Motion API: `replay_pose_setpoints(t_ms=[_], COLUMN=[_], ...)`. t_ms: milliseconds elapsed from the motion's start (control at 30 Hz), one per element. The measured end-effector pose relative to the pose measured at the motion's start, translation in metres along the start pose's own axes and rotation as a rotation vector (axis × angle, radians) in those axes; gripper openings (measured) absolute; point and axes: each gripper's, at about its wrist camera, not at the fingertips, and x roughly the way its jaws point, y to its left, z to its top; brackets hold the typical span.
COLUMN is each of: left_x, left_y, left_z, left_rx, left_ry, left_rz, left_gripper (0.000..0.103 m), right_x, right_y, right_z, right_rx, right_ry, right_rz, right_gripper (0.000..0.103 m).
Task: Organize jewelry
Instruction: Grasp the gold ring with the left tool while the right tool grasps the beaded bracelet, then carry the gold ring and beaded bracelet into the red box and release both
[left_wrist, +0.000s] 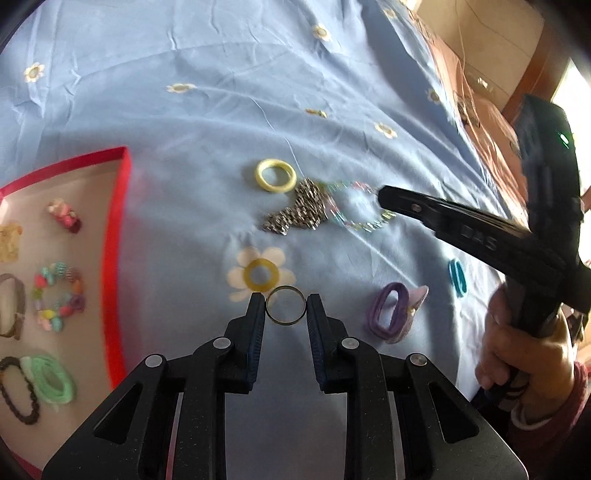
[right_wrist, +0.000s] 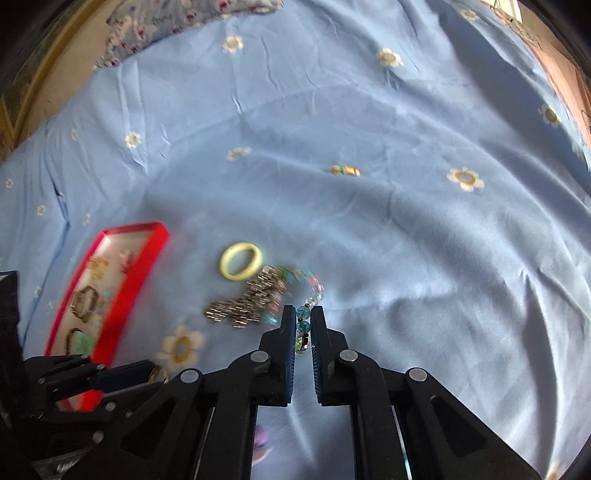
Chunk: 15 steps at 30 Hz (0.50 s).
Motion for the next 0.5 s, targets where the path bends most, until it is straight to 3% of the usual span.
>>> replay_pose_setpoints(t_ms=[500], left_x=[-0.057], left_y=[0.039], left_z=[-0.002], left_rx=[-0.094], left_ry=[-0.116], left_rz=[0.036], left_gripper=[0.021], right_x=[-0.059], right_y=[0.050], right_z=[0.015], right_rx=[-0.056], right_ry=[-0.109], right_rz=[0.115], right_gripper=[0.007])
